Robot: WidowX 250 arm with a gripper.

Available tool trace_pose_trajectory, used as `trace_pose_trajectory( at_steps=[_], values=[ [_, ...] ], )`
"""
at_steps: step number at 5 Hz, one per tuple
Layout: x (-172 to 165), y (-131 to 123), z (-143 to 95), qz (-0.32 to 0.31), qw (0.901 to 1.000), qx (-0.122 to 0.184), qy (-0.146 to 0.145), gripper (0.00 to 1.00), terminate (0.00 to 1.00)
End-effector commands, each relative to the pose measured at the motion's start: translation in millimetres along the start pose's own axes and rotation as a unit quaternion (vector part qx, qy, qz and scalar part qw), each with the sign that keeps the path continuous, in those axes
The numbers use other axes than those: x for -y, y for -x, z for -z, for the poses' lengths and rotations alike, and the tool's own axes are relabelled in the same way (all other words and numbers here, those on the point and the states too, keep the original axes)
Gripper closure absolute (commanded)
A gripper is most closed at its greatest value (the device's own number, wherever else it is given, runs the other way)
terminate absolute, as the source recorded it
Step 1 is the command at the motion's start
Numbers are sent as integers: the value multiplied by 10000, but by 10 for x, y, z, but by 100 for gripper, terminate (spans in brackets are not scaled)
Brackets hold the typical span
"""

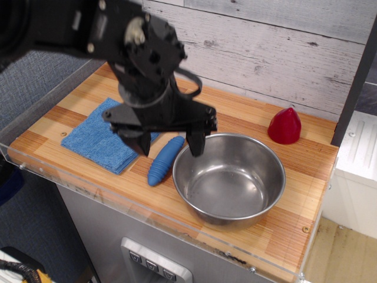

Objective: Move the pot on to the blue towel.

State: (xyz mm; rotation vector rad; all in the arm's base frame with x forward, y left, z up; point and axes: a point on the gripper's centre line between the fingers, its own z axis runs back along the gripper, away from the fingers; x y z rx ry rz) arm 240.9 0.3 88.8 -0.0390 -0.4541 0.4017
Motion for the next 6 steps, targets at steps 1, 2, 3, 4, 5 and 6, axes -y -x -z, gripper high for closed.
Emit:
trace_pose_trajectory(
  at_steps=[1,2,3,4,5,6],
  values=[
    [23,125,199,-15,9997,-226,-3,0,0],
    [25,138,284,-9,9996,-293,-21,0,0],
    [9,171,362,-11,9992,-392,-53,0,0],
    [12,211,395,-37,9992,-392,-109,100,0],
    [37,225,403,-29,9991,-378,-170,100,0],
    [37,227,379,-40,9992,-332,-234,100,0]
  ],
)
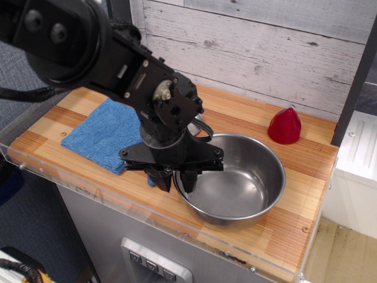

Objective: Move the pot on to the blue towel.

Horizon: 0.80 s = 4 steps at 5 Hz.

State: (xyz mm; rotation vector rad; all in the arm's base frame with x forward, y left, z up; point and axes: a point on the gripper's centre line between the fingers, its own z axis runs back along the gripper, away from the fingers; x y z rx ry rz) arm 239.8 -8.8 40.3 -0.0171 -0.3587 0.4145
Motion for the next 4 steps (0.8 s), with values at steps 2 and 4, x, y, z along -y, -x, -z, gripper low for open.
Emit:
trace_pose_trajectory(
  at_steps=[2,4],
  values=[
    [65,-12,-80,-4,9999,144,5,100,0],
    [137,-109,-244,-19,9993,357,121,100,0]
  ],
)
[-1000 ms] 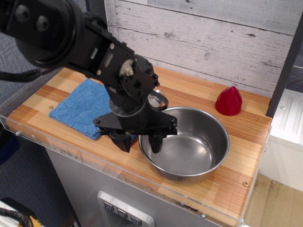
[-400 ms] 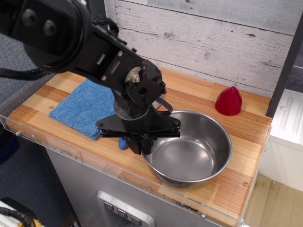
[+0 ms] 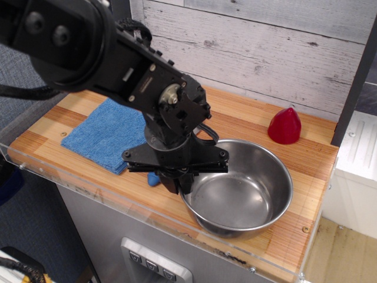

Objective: Move the pot on to the blue towel.

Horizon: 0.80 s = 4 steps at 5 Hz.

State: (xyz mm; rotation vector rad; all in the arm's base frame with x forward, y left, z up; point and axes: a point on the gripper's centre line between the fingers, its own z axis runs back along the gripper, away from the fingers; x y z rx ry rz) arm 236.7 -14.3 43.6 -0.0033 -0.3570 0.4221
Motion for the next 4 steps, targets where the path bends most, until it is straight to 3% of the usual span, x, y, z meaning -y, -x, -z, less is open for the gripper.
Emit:
trace_pose_trajectory(
  at_steps=[1,2,4],
  values=[
    [174,-306,-440,-2,9969,678,391,100,0],
    [149,-388,-631,21,9947,899,497,100,0],
    [-283,-564,-942,-340,9908,1254,379,100,0]
  ],
)
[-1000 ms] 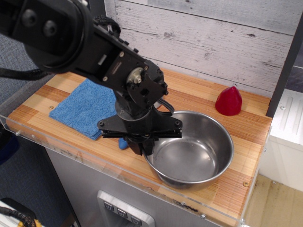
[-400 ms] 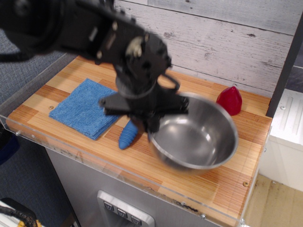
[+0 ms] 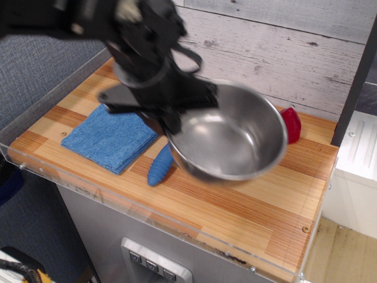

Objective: Move the pot on to the blue towel.

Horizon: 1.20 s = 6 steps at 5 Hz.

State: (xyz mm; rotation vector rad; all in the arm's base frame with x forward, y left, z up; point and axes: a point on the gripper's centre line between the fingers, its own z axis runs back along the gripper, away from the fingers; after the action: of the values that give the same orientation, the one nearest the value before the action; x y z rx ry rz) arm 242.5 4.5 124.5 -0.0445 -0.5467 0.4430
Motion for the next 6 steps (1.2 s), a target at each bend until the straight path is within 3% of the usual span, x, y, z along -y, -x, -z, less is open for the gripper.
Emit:
trace_pose_trajectory(
  at_steps=[1,3,4,6],
  values=[
    [-477,-294,-229,-521,9974,453,-188,100,0],
    [-1028,-501,-166,-1055,9909,544,-634,100,0],
    [-1302,-485,-77,-1339,9860,458,-885,100,0],
    [-1507,-472,87,-1548,9813,339,-1096,100,0]
  ],
)
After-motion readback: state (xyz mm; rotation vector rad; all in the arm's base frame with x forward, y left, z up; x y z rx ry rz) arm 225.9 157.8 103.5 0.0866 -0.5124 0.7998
